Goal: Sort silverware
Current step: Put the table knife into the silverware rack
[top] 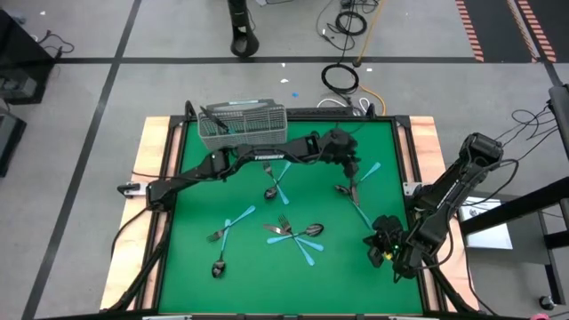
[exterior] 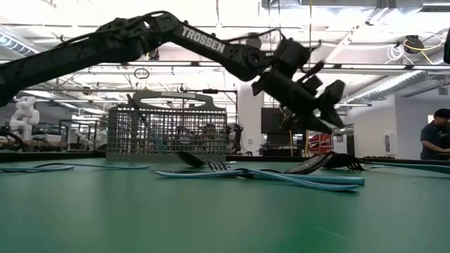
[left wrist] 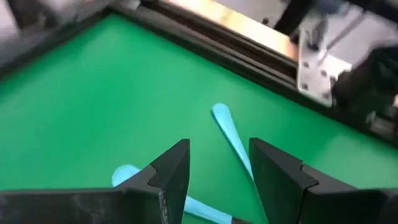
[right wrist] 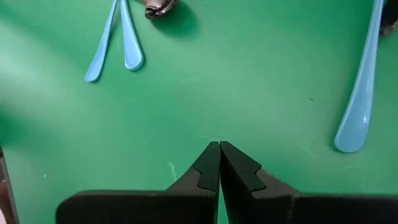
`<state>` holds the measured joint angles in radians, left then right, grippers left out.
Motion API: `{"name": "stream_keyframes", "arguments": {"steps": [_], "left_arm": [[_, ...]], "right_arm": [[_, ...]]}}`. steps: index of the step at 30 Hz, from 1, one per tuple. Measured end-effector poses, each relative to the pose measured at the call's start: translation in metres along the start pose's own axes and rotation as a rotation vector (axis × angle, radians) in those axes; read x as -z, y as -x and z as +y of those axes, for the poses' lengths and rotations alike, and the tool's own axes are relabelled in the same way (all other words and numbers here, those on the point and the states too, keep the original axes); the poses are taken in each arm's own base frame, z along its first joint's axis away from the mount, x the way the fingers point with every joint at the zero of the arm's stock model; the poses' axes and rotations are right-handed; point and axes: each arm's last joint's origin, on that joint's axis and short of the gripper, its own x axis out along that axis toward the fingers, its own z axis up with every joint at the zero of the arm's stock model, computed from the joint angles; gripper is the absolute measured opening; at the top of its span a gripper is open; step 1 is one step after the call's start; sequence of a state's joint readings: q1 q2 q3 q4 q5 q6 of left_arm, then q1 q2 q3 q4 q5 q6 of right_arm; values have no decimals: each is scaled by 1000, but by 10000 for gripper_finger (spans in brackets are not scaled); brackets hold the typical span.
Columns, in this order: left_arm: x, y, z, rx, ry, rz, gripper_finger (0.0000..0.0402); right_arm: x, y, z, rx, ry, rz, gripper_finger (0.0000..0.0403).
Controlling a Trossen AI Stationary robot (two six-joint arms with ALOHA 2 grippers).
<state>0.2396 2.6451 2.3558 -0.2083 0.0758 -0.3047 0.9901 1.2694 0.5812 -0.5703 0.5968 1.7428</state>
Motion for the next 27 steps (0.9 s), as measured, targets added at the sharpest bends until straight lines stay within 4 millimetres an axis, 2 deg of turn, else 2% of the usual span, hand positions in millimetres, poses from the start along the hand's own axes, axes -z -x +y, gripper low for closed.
{"name": "stream_keyframes", "arguments": {"steps": [2, 6, 10, 16, 21, 27], "left_arm": [[2, -2, 7, 15, 97, 14, 166], [11, -5, 11, -50, 112, 70, 166], [17, -5, 4, -22, -137, 116, 166], [30, 4, -35, 123, -620, 223, 166], [30, 6, -30, 8, -832, 266, 166], [27, 6, -18, -45, -892, 280, 166]], "right_arm": [[0, 0, 1, -8, -5, 1, 0], [1, 0, 5, -41, -22, 7, 0], [1, 0, 8, -73, -19, 12, 0], [1, 0, 9, -82, -17, 13, 0], [1, 0, 10, -86, -14, 13, 0], [0, 0, 9, -81, -2, 5, 0]]}}
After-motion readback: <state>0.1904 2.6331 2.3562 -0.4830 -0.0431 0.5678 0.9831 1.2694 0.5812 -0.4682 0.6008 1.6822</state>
